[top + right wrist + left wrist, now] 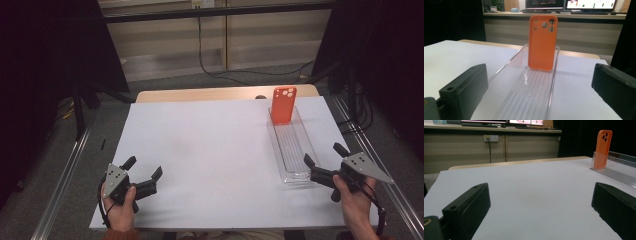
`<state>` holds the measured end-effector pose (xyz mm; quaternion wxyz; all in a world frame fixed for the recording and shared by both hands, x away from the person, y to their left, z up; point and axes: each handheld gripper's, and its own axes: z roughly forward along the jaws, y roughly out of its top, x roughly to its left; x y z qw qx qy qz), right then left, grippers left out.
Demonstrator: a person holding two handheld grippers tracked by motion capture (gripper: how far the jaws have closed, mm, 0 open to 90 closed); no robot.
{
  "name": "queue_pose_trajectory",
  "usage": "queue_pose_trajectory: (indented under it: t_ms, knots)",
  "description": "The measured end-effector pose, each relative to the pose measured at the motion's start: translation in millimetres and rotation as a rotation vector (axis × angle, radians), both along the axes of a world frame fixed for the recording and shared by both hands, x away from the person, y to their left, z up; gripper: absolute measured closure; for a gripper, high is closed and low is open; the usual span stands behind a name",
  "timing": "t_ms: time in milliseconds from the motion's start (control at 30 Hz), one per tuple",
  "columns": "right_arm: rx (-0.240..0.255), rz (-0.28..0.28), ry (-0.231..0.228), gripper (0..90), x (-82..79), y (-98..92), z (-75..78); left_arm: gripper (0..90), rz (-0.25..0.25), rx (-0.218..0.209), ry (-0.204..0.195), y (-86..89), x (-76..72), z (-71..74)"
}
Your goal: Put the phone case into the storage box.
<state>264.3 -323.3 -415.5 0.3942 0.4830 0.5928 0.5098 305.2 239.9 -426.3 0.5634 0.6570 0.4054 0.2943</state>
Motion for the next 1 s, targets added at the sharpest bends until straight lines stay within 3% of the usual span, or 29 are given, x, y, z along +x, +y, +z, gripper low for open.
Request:
queue_pose_trajectory:
  t_ms: [567, 1000]
  knots:
    - [-0.002, -0.086, 0.017, 0.0, -25.5, -5.7, -13.7, 2.4, 0.023, 0.011, 0.01, 3.3, -7.4, -1.3]
    - [0.019, -0.07, 0.029, 0.0, -30.1, -5.3, -18.6, 2.3, 0.019, 0.014, 0.021, 3.3, -8.8, -3.1]
